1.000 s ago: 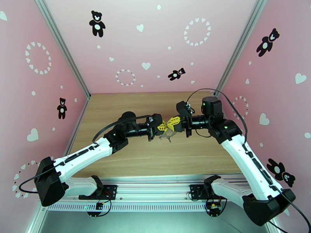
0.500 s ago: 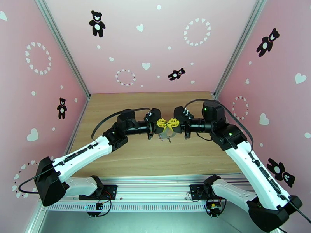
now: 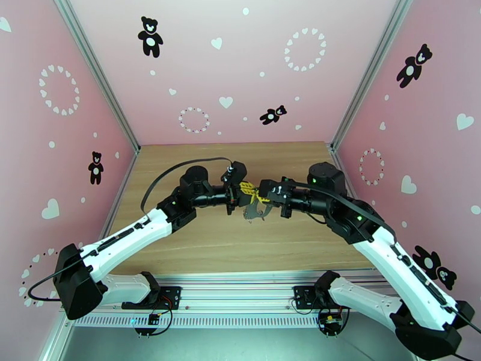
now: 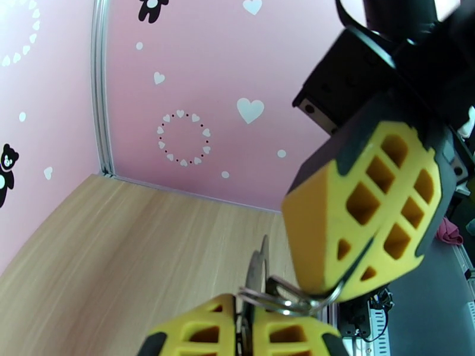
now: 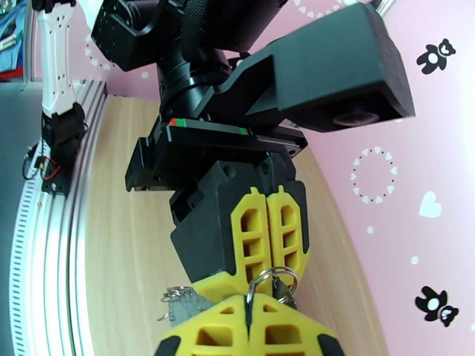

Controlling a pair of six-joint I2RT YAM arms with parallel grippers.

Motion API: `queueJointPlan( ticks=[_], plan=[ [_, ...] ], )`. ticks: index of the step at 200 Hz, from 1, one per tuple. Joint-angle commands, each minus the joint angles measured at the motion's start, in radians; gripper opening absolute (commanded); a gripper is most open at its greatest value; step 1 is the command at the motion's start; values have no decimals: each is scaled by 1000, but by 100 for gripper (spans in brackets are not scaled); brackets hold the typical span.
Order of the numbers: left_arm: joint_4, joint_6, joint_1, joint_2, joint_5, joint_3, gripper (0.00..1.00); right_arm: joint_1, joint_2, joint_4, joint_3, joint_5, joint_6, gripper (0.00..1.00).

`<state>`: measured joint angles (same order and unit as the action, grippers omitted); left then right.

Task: Remove the keys from the keyring

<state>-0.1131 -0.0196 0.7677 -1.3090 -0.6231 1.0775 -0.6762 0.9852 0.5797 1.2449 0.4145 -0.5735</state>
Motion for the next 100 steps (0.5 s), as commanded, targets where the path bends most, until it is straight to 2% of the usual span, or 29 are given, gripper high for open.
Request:
queueJointPlan(
  ticks=[1, 23, 62, 70, 100],
  plan=[
    [-48, 32, -18, 2, 4, 61, 0, -39, -10, 92, 7, -145, -67, 0],
    [-47, 42, -18, -5, 15, 58, 0, -41, -10, 77, 6, -162, -74, 0],
    [-79, 40, -18, -12, 51, 22, 0, -39, 12, 59, 39, -103, -48, 0],
    [-90, 36, -18, -10, 54, 11, 9, -39, 17, 61, 45, -90, -47, 0],
    [-116, 10, -18, 1, 58, -34, 22, -32, 77, 137, 112, -43, -42, 0]
  ],
)
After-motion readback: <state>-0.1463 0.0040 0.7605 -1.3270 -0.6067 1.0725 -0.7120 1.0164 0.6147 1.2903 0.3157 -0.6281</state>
